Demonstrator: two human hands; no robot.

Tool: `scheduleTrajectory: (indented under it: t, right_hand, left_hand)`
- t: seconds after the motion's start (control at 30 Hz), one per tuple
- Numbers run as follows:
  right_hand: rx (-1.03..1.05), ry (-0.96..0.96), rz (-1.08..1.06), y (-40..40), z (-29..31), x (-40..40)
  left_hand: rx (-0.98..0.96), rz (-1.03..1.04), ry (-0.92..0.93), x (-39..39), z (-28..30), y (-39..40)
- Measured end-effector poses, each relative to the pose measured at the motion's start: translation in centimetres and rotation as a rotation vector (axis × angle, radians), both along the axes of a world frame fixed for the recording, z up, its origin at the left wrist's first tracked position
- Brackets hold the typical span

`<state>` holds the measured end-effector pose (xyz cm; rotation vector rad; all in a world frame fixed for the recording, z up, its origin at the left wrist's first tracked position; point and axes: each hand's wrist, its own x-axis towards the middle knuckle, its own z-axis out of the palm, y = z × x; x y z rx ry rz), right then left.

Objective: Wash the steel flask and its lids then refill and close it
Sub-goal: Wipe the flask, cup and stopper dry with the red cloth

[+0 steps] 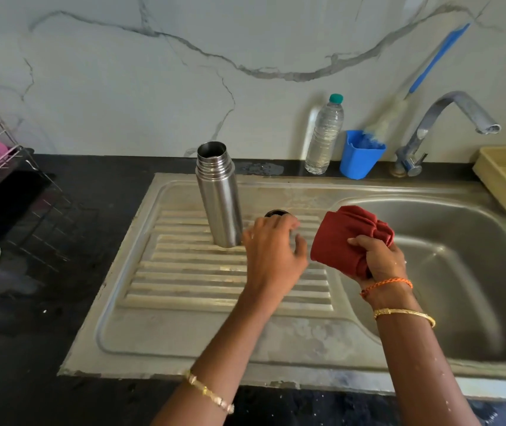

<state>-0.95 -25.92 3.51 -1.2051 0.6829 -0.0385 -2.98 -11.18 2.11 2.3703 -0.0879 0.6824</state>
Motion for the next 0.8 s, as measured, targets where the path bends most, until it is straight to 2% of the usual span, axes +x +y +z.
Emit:
scheduleTrajectory:
  t: [0.1, 0.2, 0.5, 0.6, 0.7, 0.73, 0.8]
  right_hand:
    - [0.011, 0.007, 0.03, -1.1, -0.3, -0.7]
    - [0.049, 0.021, 0.032, -2.2, -0.8, -1.6]
    - [0.1, 0.031, 0.038, -6.9, -1.6, -2.2]
    - [0.096, 0.034, 0.022, -9.2, -1.4, -1.9]
    - [0.085, 0.027, 0.021, -11.5, -1.2, -1.6]
    - [0.072, 0.014, 0.023, -12.4, -1.1, -1.3]
    - [-0.001, -0.029, 0.021, -13.9, -0.7, -0.6]
  left_hand:
    - [0.315, 0.038, 0.359, 3.0, -1.4, -1.1]
    - [0.489, 0.095, 0.436, 5.4, -1.8, -1.8]
    - [0.468, 0.18, 0.607, 8.3, -2.1, -2.7]
    - [0.515, 0.191, 0.641, 8.4, -2.1, -3.1]
    - [0.419, 0.221, 0.677, 8.7, -1.0, -3.5]
    - [0.297, 0.213, 0.695, 8.9, 0.0, -3.9]
    - [-0.081, 0.116, 0.697, 8.9, 2.4, -5.0]
